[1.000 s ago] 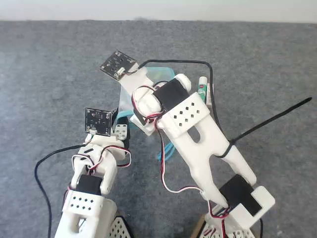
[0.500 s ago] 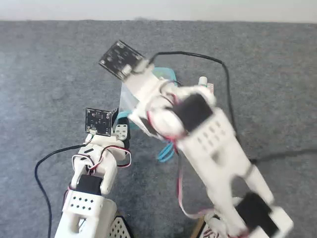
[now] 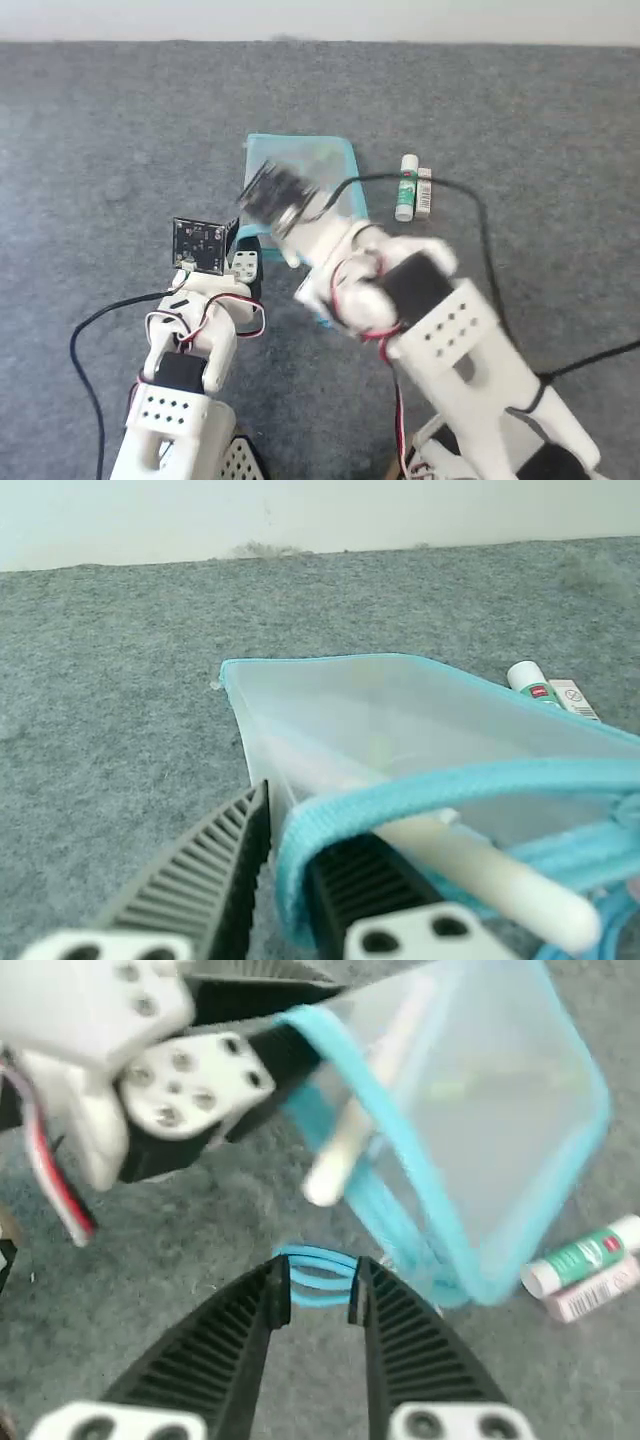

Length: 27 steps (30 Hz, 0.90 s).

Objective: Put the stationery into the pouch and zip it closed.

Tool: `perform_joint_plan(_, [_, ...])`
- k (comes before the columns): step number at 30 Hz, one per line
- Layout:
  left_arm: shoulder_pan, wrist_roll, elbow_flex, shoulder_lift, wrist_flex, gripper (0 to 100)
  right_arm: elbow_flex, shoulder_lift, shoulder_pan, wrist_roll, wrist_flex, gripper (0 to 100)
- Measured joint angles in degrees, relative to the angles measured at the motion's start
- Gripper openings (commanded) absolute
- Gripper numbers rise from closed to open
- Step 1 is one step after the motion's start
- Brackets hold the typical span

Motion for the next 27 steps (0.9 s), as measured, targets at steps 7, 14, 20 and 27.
perform_joint_plan(7, [0.0, 0.0, 0.0, 0.0, 0.0, 1, 4.75, 0.0, -0.7, -1.14, -7.82, 6.6])
perform_joint_plan(14, [0.0, 0.0, 0.0, 0.0, 0.0, 1, 4.75, 4.84, -1.05, -1.49, -12.92, 6.1])
perform_joint_plan(20, [0.0, 0.0, 0.0, 0.0, 0.0, 1, 4.75, 6.77, -0.7, -1.49, -16.79, 6.2])
perform_joint_plan(27, [0.0, 0.0, 0.0, 0.0, 0.0, 1, 4.75, 6.77, 2.81, -1.58, -20.57, 6.6])
